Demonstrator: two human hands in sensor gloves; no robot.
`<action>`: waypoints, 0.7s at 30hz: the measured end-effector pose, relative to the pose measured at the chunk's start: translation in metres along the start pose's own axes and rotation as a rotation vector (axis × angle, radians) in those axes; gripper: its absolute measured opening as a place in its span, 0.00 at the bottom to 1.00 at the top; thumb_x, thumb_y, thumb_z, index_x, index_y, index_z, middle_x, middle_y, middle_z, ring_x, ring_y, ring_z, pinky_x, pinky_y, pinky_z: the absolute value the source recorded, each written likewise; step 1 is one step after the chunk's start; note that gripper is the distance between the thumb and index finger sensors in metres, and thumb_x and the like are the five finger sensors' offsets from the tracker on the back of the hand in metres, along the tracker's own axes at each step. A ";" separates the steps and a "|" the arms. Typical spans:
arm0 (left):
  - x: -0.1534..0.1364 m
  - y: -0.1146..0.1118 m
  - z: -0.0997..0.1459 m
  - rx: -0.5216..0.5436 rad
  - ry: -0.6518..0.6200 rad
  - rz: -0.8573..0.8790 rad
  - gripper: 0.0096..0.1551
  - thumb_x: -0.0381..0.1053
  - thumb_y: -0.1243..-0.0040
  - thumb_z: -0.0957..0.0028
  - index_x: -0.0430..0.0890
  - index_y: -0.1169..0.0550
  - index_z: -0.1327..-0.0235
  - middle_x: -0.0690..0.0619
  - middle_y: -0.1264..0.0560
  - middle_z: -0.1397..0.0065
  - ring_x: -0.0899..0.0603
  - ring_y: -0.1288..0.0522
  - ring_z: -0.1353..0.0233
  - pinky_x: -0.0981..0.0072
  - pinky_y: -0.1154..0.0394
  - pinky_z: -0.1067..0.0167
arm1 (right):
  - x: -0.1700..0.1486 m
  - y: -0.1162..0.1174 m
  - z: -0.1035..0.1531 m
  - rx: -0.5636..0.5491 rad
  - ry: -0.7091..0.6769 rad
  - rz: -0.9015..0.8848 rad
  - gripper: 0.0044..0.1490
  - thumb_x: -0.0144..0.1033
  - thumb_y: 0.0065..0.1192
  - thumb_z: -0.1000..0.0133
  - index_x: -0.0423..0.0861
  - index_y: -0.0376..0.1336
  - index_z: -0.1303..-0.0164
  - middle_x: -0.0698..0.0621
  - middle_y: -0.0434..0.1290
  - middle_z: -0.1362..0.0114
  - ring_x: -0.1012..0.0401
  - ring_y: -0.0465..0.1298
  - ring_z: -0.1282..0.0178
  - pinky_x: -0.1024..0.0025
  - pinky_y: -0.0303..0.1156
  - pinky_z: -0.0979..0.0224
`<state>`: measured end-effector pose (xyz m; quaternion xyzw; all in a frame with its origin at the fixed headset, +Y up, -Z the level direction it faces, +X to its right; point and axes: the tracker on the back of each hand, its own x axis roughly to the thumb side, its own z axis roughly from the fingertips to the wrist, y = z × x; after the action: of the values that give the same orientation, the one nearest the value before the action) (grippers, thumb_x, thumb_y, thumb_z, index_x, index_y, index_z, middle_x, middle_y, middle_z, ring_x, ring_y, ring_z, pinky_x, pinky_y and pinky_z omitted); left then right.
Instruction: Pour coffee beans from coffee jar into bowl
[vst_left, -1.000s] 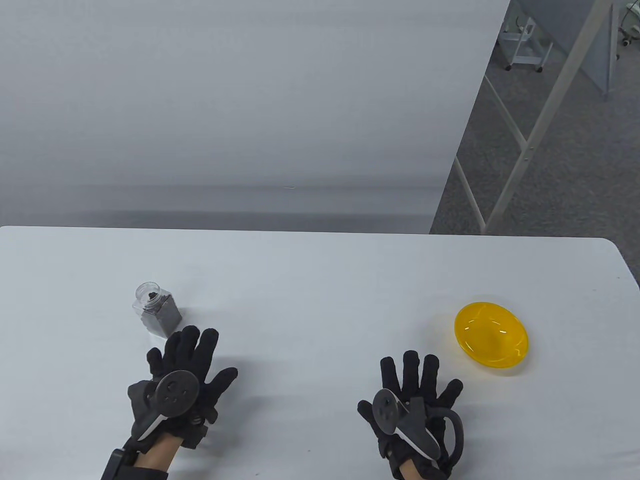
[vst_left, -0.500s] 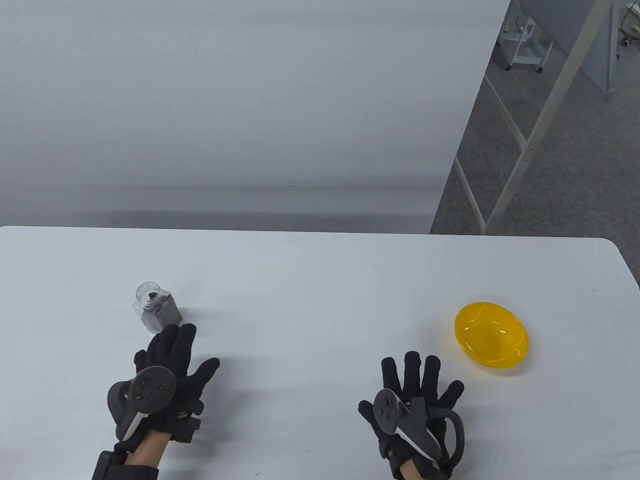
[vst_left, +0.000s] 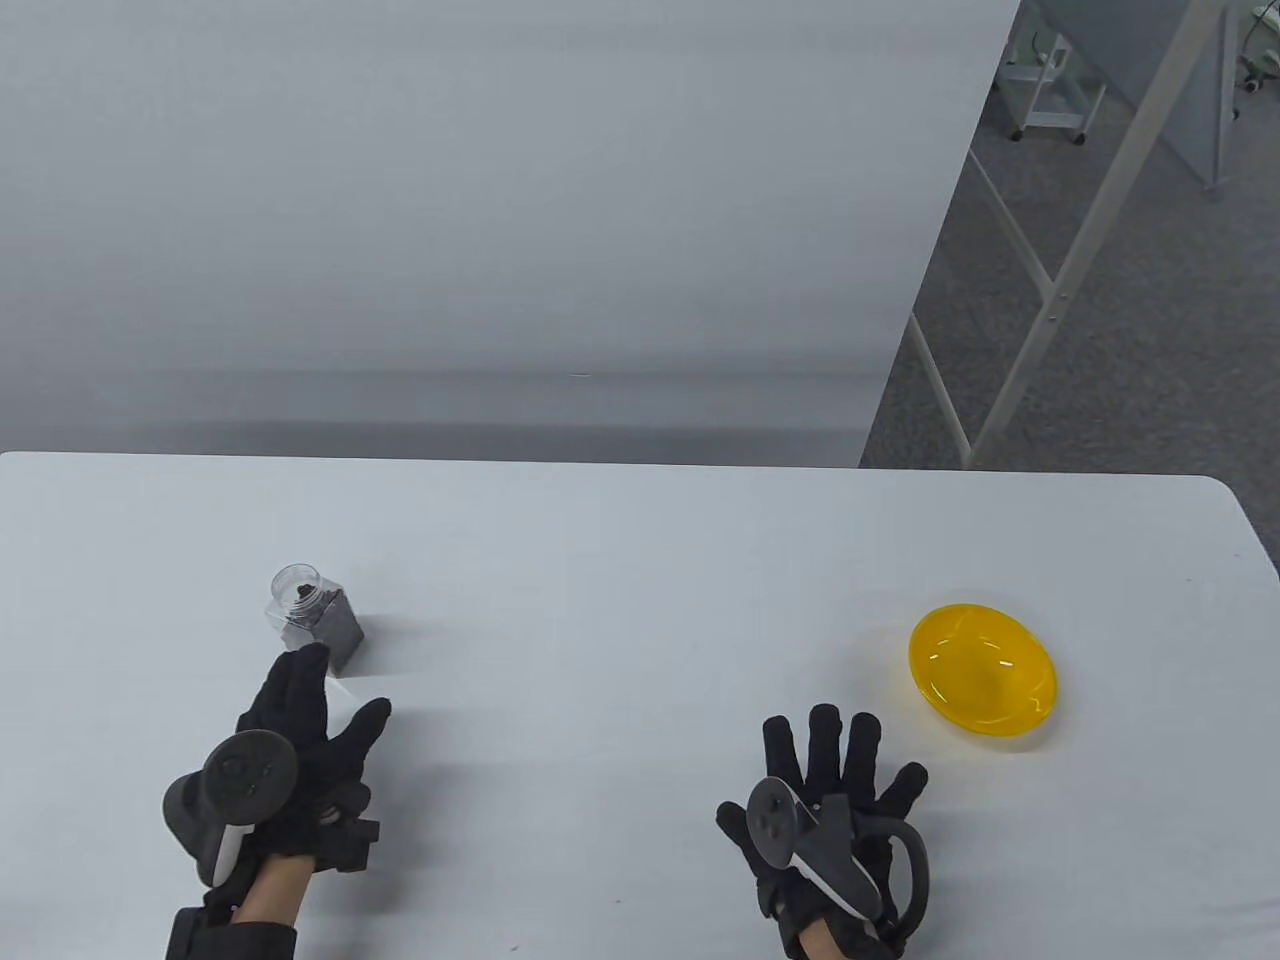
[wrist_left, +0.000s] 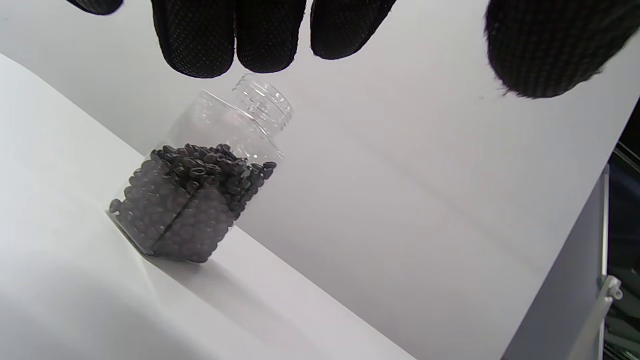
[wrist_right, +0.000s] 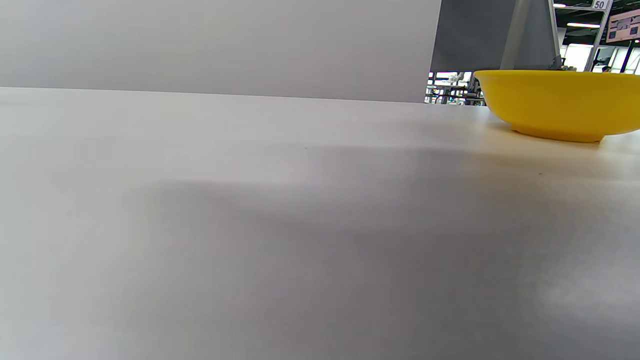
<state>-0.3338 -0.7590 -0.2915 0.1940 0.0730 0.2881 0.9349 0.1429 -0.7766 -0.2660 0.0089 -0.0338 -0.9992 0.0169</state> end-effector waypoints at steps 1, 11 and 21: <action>-0.002 0.000 0.000 0.005 0.004 0.001 0.57 0.77 0.42 0.60 0.45 0.39 0.25 0.36 0.40 0.22 0.22 0.35 0.26 0.22 0.43 0.38 | 0.000 0.000 0.000 0.004 0.001 -0.003 0.60 0.81 0.37 0.56 0.60 0.22 0.28 0.39 0.19 0.21 0.34 0.23 0.22 0.16 0.26 0.40; -0.021 0.001 -0.012 0.021 0.067 0.007 0.61 0.77 0.37 0.62 0.43 0.42 0.24 0.36 0.42 0.21 0.23 0.36 0.25 0.22 0.43 0.37 | -0.002 -0.002 -0.002 0.009 0.003 -0.029 0.60 0.82 0.36 0.56 0.59 0.21 0.28 0.39 0.18 0.21 0.34 0.23 0.23 0.16 0.26 0.40; -0.033 -0.003 -0.035 0.005 0.110 -0.017 0.67 0.76 0.32 0.65 0.41 0.45 0.23 0.35 0.44 0.21 0.22 0.38 0.25 0.21 0.44 0.37 | -0.006 -0.007 -0.009 0.011 0.018 -0.116 0.60 0.81 0.37 0.56 0.60 0.21 0.29 0.40 0.18 0.21 0.35 0.21 0.23 0.16 0.24 0.40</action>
<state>-0.3686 -0.7687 -0.3235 0.1797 0.1264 0.2904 0.9313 0.1492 -0.7702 -0.2758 0.0201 -0.0385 -0.9982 -0.0407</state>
